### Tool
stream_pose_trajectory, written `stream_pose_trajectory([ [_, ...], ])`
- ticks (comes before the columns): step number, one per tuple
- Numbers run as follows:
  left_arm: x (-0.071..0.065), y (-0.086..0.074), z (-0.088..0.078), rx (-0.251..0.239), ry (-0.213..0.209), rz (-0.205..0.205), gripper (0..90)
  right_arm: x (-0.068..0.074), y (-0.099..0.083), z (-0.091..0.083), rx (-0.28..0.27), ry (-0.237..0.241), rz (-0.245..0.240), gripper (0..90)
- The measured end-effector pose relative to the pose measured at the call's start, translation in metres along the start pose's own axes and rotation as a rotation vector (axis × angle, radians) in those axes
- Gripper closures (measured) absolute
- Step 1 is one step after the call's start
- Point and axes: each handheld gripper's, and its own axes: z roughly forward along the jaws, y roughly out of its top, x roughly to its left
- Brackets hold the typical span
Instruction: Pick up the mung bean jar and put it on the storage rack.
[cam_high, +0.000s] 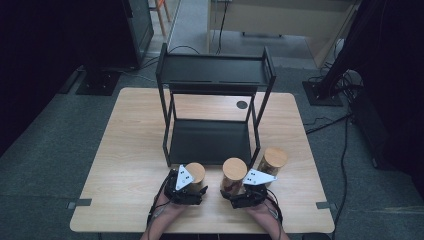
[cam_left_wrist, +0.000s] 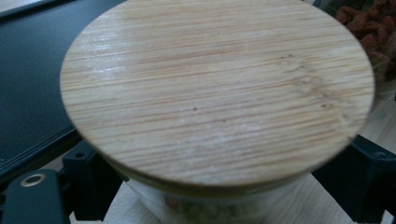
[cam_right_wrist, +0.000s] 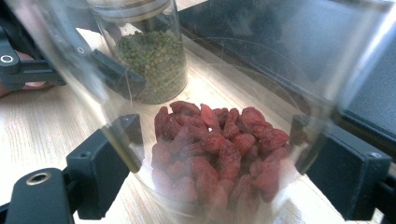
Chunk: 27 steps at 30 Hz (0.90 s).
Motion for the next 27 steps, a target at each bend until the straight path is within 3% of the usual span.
stream_pose_trajectory([
  [13, 0.0020, -0.0005, -0.0016, -0.026, -0.012, -0.015, 11.6, 0.0001, 0.0000, 0.0000, 0.000, 0.000, -0.001, 13.5],
  [22, 0.0036, -0.0001, -0.0018, -0.032, -0.022, -0.027, 16.4, 0.0001, 0.0001, 0.0000, 0.001, -0.001, -0.001, 13.6],
  [27, 0.0067, 0.0003, -0.0034, -0.042, -0.030, -0.054, 21.3, 0.0003, 0.0001, 0.0000, 0.000, -0.002, -0.003, 13.5],
])
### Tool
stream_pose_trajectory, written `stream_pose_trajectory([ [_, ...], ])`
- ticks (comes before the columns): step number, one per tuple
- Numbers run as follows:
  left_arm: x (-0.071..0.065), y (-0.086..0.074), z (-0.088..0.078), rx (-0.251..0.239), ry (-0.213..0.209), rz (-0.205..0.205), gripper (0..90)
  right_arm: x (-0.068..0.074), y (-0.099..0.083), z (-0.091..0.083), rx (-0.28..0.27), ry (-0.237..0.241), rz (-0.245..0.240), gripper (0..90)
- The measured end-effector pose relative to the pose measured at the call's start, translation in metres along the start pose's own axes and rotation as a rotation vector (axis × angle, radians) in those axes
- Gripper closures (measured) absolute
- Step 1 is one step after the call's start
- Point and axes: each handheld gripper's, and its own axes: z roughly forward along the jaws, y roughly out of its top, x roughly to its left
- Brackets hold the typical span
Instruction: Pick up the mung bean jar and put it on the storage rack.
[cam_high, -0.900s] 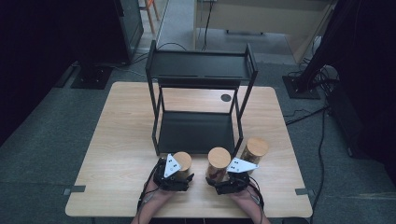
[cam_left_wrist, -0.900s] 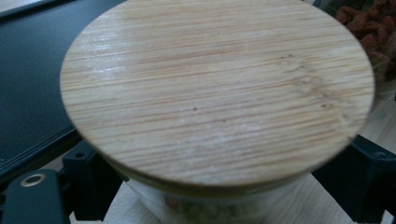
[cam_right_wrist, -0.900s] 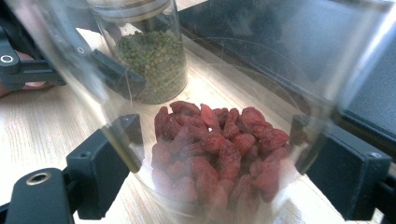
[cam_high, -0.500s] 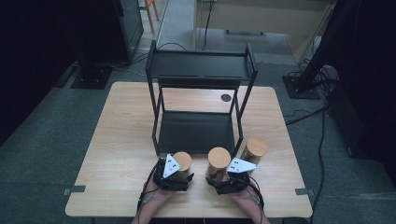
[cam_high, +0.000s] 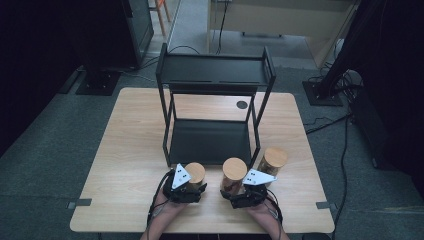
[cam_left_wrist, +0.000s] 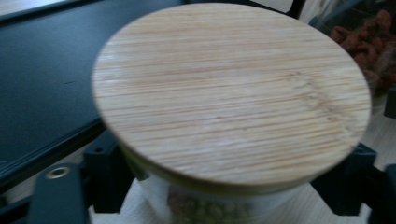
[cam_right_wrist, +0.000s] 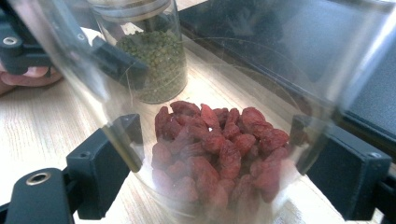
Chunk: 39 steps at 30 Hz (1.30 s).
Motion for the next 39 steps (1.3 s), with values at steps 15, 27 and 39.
stream_pose_trajectory([
  [15, 0.003, 0.004, -0.001, 0.017, -0.004, -0.010, 25.0, 0.000, 0.000, 0.000, -0.002, 0.005, -0.004, 13.4],
  [27, 0.008, 0.013, -0.009, -0.002, 0.012, -0.022, 25.1, -0.001, 0.000, -0.001, -0.007, 0.014, -0.001, 13.0],
  [39, 0.011, 0.024, -0.006, -0.005, 0.013, -0.019, 25.1, 0.000, 0.000, -0.001, -0.006, 0.014, -0.002, 12.8],
])
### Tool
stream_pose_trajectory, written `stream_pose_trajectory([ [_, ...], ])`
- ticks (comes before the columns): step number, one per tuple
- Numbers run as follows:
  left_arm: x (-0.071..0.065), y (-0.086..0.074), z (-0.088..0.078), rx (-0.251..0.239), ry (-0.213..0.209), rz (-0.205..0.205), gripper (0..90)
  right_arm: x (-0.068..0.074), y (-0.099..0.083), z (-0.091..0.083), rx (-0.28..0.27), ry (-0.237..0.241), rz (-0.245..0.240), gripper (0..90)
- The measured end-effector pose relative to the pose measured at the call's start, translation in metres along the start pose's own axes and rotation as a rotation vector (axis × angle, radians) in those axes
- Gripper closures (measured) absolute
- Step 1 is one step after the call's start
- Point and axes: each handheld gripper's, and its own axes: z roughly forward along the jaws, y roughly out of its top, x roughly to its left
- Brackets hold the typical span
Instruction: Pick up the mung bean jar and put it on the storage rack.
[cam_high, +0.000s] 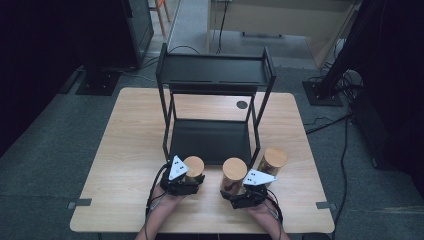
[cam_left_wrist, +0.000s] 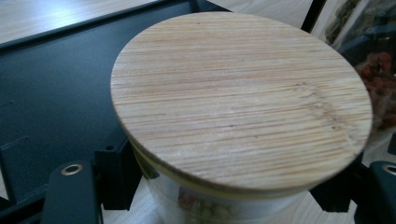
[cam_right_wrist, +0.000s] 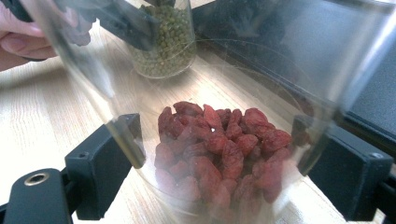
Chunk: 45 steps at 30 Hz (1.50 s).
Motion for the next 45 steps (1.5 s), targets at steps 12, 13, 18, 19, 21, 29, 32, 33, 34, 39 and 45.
stream_pose_trajectory([
  [12, 0.003, 0.009, 0.003, 0.000, 0.004, 0.008, 25.1, 0.002, 0.000, 0.000, -0.003, -0.009, -0.018, 11.6],
  [13, 0.003, 0.010, 0.003, 0.000, 0.004, 0.005, 25.1, 0.003, 0.000, 0.000, -0.002, -0.014, -0.024, 11.7],
  [18, 0.005, 0.014, 0.005, 0.000, 0.005, 0.005, 25.2, 0.003, 0.000, 0.001, 0.000, -0.029, -0.025, 12.0],
  [19, 0.005, 0.014, 0.005, 0.000, 0.005, 0.005, 25.2, 0.002, 0.000, 0.001, -0.001, -0.033, -0.022, 11.9],
  [21, 0.005, 0.015, 0.005, -0.004, 0.005, 0.005, 25.2, 0.002, 0.000, 0.001, -0.002, -0.039, -0.019, 11.9],
  [29, 0.006, 0.021, 0.007, -0.009, 0.006, 0.009, 25.3, 0.002, 0.000, 0.000, 0.005, 0.033, -0.037, 0.0],
  [32, 0.007, 0.023, 0.008, -0.008, 0.008, 0.009, 25.2, 0.005, 0.000, 0.002, 0.018, 0.010, -0.059, 0.0],
  [33, 0.008, 0.023, 0.009, -0.010, 0.008, 0.007, 25.3, 0.005, 0.000, 0.002, 0.019, 0.006, -0.058, 0.1],
  [34, 0.008, 0.024, 0.009, -0.010, 0.009, 0.006, 25.3, 0.005, 0.000, 0.002, 0.019, 0.007, -0.055, 0.1],
  [39, 0.011, 0.029, 0.012, -0.006, 0.012, 0.010, 25.3, 0.002, 0.000, 0.001, 0.018, 0.001, -0.026, 0.1],
  [45, 0.013, 0.033, 0.014, -0.006, 0.017, 0.011, 25.3, 0.002, 0.000, 0.002, 0.009, -0.045, -0.001, 0.5],
])
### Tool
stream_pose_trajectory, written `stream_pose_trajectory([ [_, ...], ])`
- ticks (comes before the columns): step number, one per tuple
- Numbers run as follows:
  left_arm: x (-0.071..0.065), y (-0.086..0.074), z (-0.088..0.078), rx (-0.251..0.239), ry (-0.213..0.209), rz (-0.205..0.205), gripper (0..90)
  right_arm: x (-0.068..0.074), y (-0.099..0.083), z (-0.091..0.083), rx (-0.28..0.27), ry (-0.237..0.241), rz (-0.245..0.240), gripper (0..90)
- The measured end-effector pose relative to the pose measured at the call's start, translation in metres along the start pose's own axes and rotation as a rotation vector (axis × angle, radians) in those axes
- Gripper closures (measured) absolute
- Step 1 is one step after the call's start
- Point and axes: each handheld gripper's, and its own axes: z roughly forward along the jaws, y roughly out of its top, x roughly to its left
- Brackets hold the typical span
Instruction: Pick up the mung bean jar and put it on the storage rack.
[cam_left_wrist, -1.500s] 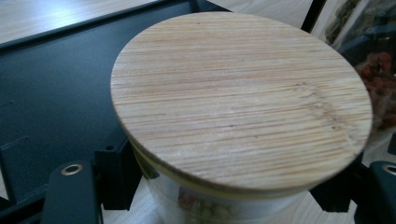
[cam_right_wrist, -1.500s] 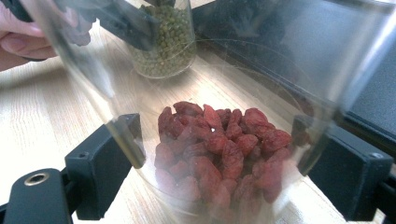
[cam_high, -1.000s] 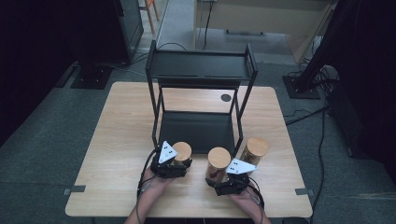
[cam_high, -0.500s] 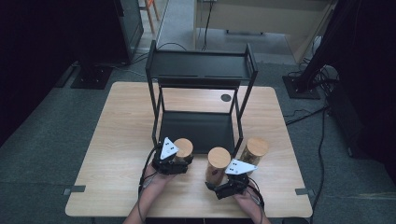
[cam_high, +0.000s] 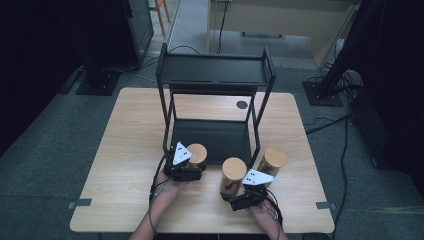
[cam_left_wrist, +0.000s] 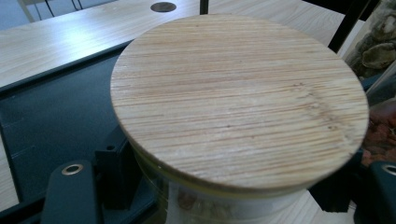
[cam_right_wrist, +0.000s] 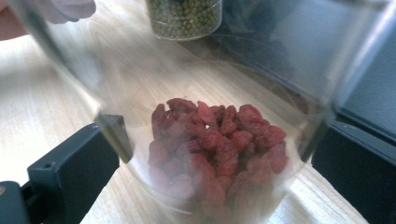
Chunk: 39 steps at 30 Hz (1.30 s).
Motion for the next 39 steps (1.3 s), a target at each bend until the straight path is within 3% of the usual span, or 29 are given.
stream_pose_trajectory([
  [3, 0.001, 0.002, 0.001, 0.000, 0.000, -0.002, 25.3, 0.001, 0.000, 0.000, 0.001, -0.012, -0.001, 0.4],
  [12, 0.006, 0.005, 0.005, 0.000, 0.000, -0.019, 25.4, -0.002, 0.000, 0.001, 0.018, 0.056, 0.004, 0.4],
  [18, 0.010, 0.007, 0.011, 0.018, 0.008, -0.032, 25.4, -0.005, 0.000, 0.001, 0.034, 0.069, 0.034, 0.3],
  [39, 0.016, 0.014, 0.031, 0.040, 0.000, -0.044, 25.3, -0.007, 0.000, 0.002, 0.049, 0.084, 0.066, 0.4],
])
